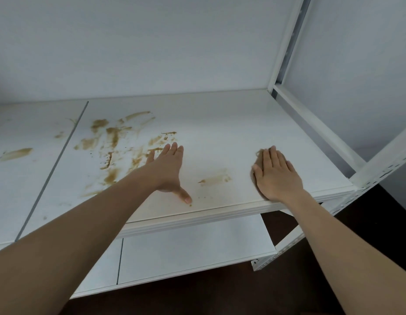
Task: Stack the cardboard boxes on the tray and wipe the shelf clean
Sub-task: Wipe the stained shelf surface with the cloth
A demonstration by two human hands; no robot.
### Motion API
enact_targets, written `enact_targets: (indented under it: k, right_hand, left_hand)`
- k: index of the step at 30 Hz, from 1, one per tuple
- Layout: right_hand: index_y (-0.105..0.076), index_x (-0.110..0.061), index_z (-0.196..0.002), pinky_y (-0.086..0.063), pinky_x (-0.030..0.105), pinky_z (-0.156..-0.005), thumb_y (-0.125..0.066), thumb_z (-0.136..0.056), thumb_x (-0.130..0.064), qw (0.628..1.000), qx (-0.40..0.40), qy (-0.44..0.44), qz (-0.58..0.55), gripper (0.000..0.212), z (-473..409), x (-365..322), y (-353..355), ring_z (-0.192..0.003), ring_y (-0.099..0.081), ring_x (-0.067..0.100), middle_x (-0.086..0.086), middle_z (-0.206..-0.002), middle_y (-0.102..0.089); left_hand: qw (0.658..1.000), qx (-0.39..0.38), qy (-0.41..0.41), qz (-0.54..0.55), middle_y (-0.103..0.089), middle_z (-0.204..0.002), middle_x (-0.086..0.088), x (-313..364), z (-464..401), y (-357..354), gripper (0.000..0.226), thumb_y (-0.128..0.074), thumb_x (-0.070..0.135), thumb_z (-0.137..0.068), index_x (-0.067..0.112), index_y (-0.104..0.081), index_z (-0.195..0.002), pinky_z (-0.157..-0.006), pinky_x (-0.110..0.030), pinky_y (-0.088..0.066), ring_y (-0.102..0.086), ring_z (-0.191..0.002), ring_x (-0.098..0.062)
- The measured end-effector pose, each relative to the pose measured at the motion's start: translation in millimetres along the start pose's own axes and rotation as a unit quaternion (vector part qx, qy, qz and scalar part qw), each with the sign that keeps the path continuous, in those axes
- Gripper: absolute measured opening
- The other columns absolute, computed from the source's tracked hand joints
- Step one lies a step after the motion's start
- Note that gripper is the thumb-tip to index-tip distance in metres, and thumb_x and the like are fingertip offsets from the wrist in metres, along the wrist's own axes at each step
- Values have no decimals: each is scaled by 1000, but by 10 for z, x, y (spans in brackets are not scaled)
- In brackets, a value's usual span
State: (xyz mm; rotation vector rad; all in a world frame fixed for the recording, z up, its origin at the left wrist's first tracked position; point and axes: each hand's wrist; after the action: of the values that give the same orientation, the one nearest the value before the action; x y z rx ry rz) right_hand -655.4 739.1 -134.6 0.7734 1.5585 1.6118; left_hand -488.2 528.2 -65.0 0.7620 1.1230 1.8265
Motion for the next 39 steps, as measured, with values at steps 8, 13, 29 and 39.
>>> enact_targets:
  k: [8, 13, 29, 39]
  right_hand:
    - [-7, -15, -155, 0, 31, -119, -6, -98, -47, 989, 53, 140, -10, 66, 226, -720, -144, -150, 0, 15, 1, -163, -1]
    - [-7, -20, -156, -4, 30, -119, -11, -101, -45, 985, 29, 169, -4, 61, 73, -380, -77, -149, -2, 10, -4, -163, -2]
    - [-9, -17, -156, -6, 33, -120, -8, -99, -47, 985, 33, 171, -2, 64, 23, -480, -90, -150, -3, 13, -1, -163, -3]
    - [-8, -13, -155, -4, 33, -120, -1, -94, -48, 982, 48, 185, -6, 71, 314, -1019, -192, -150, -3, 17, 3, -163, -4]
  left_hand:
    - [1000, -17, 17, 12, 17, -158, -5, -102, -62, 59, 137, -81, 53, -61, 9, 14, -150, -116, -47, 6, 16, -146, -19]
    - [999, -30, -16, -10, 20, -158, -2, 38, -44, 111, 139, -82, 50, -60, 12, 17, -149, -116, -46, 9, 19, -145, -18]
    - [997, -40, 2, -64, 27, -155, 0, -176, 71, 29, 143, -85, 45, -59, 16, 23, -147, -116, -49, 12, 25, -143, -19]
    - [992, -11, 14, -127, 29, -155, -3, -84, 49, -83, 144, -87, 35, -59, 12, 24, -147, -114, -48, 11, 24, -143, -20]
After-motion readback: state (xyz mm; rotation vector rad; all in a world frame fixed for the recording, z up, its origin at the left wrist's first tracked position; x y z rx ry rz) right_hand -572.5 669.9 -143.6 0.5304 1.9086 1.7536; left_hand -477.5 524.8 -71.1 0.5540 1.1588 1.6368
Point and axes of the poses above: each hand's wrist, its own z-axis away from the middle knuckle, its own y-axis out of the back of the hand, x = y × z
